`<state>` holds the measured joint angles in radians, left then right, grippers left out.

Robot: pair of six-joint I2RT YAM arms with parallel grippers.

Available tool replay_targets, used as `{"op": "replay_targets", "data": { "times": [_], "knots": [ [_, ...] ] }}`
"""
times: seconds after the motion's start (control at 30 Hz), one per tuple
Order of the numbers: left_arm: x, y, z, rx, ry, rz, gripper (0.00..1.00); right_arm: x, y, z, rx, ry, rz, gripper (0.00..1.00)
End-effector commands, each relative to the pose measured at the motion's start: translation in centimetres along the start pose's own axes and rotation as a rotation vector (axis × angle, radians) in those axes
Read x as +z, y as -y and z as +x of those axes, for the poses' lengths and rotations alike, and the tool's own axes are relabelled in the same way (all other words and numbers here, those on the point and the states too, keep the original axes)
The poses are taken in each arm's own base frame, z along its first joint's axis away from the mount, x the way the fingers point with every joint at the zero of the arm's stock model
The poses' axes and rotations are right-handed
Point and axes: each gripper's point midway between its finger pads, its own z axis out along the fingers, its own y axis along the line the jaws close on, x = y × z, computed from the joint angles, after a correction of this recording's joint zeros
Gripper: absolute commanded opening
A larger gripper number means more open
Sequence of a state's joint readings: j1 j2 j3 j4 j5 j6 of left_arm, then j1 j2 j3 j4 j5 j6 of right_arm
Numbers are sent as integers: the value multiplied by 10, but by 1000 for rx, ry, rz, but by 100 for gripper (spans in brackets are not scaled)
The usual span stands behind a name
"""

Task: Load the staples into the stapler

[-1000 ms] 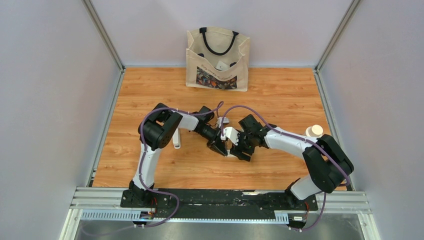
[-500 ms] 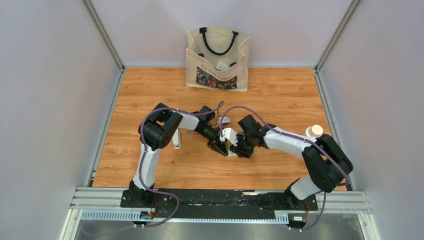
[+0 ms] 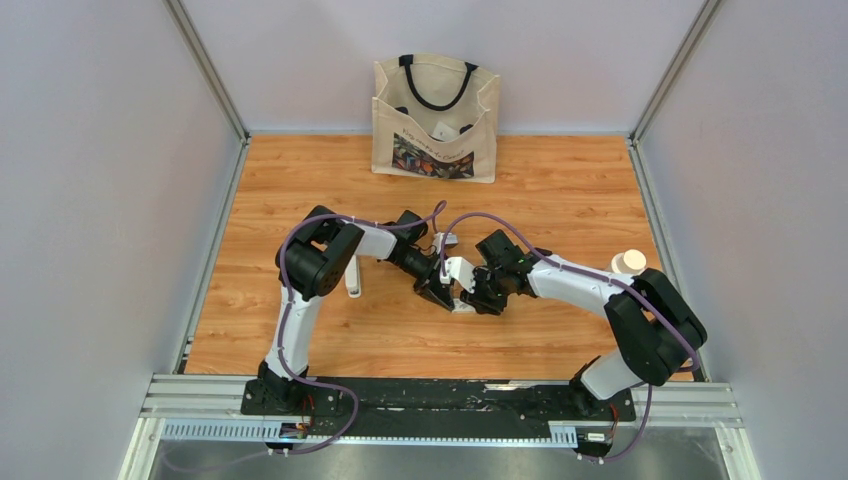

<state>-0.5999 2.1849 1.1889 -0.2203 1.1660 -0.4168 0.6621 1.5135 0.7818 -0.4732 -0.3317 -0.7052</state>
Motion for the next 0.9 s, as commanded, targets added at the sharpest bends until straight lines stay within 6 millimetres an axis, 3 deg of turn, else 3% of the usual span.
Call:
{"op": "replay_targets", "data": {
  "times": [0.0,0.47,0.6,0.87],
  "knots": [
    [-8,16,-13,74,29,9,15,0,-5,15,3,-36,-11,32],
    [-7,16,-19,67,48,5,16,1,-4,13,9,-36,-10,32],
    [-7,18,-22,70,59,14,21,1,-4,13,12,-37,-9,32],
    [-7,19,-23,64,67,13,23,-1,-4,10,27,-29,-12,32]
  ]
}}
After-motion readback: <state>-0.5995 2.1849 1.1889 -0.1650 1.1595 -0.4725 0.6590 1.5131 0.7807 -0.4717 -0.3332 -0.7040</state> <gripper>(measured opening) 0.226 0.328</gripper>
